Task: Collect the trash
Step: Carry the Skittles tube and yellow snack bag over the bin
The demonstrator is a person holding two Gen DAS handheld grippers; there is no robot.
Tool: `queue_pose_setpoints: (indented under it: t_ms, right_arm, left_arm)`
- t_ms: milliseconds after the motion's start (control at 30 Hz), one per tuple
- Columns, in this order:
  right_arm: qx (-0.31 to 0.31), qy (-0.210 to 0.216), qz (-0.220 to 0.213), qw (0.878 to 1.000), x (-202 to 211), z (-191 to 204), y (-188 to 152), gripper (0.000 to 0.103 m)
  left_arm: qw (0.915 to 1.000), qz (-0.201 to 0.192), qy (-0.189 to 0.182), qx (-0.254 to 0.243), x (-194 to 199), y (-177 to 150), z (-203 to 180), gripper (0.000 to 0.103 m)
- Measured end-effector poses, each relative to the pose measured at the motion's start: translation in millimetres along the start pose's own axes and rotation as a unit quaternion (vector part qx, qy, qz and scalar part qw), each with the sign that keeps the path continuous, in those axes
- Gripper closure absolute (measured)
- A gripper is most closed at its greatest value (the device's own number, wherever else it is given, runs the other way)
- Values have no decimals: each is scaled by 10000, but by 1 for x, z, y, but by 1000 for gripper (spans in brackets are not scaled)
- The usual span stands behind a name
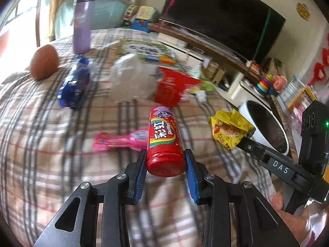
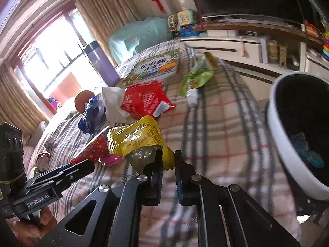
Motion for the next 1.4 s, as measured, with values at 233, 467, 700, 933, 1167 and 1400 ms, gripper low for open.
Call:
queue_pose_setpoints:
  t_ms: [233,467,700,933,1167,1400]
  right_arm:
    - [-112,-200,-177,9996,30,-21,-1,92]
    - [-303,-443,-290,9981,53,-50,-2,92]
    - [-462,-697,-454,9955,76,-78,1,92]
    - [-677,-968,-587,9913,99,-112,3,92]
    - [-906,-1165,-693,9866,114,-140,6,92]
    - [-1010,-1254,-710,9844,118,-155,8,92]
  left_arm:
    - [9995,54,-190,-227,-8,1,-24,70]
    - [9981,48,-404,-459,-15,4,-55,70]
    - [9953,64,-658,-710,-27,8,-90,70]
    - [9920,105,-860,-917,-42,11,-122,70]
    - [9896,123,-963,-1064,-56,12,-144,70]
    - [9884,168,-1009,-1120,-68,14,-156,69]
Point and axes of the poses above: each gripper's, at about its wrist camera, not at the fingertips, and x roughly against the way its jaws point, z to its left, y to its top, the point moved 4 cm from there along -x, roughly the way its jaws point, and after that the axes turned 6 degrees about -z, right-handed, at the moved point
